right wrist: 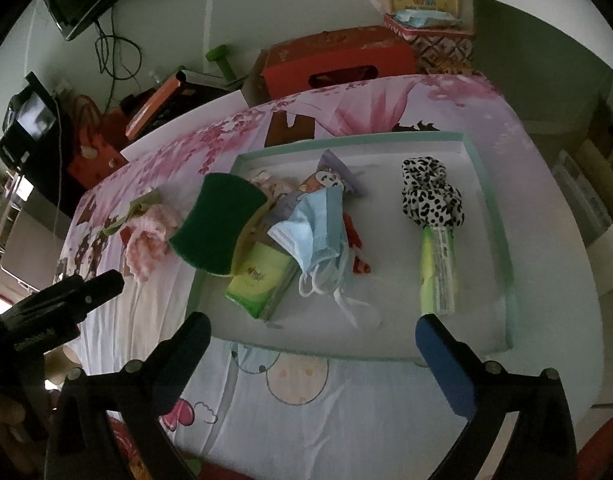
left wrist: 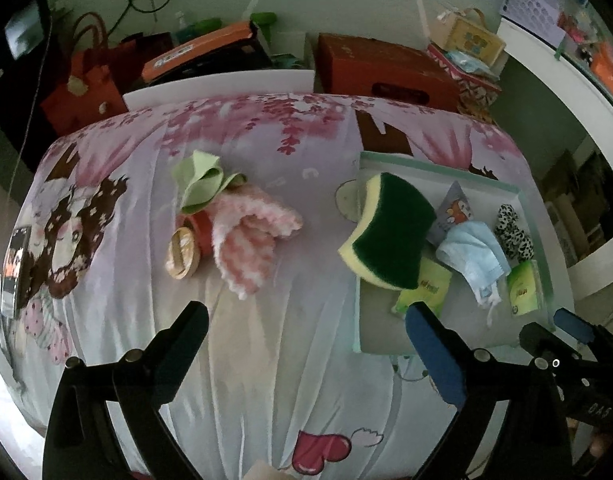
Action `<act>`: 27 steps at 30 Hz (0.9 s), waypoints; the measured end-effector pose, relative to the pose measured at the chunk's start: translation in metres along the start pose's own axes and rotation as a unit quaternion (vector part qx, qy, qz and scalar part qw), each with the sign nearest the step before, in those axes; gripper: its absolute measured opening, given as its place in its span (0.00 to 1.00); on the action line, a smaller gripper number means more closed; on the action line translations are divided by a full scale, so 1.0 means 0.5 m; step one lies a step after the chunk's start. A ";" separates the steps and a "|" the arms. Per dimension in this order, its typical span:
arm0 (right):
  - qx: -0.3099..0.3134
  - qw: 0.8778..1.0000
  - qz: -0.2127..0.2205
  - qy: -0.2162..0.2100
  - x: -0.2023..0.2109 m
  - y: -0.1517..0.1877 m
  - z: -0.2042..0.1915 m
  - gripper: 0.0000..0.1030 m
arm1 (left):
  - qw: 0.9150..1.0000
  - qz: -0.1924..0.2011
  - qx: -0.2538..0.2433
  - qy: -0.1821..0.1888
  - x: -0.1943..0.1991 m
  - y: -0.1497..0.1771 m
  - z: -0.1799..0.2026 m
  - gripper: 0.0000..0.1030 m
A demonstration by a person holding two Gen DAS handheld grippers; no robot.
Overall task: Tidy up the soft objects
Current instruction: 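Withdraw both grippers from the tray toward the remaining pile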
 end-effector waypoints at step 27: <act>0.073 0.997 -0.002 -0.019 0.041 0.021 -0.198 1.00 | 0.996 0.026 0.078 -0.015 0.092 0.064 -0.194 0.96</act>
Point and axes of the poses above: each gripper's, at about its wrist camera, not at the fingertips, and x roughly against the way its jaws point, z to its right, y to its underside, the point moved 9 cm from there along -x, roughly the way its jaws point, and after that the axes turned 10 degrees about y, right-handed, at the moved point
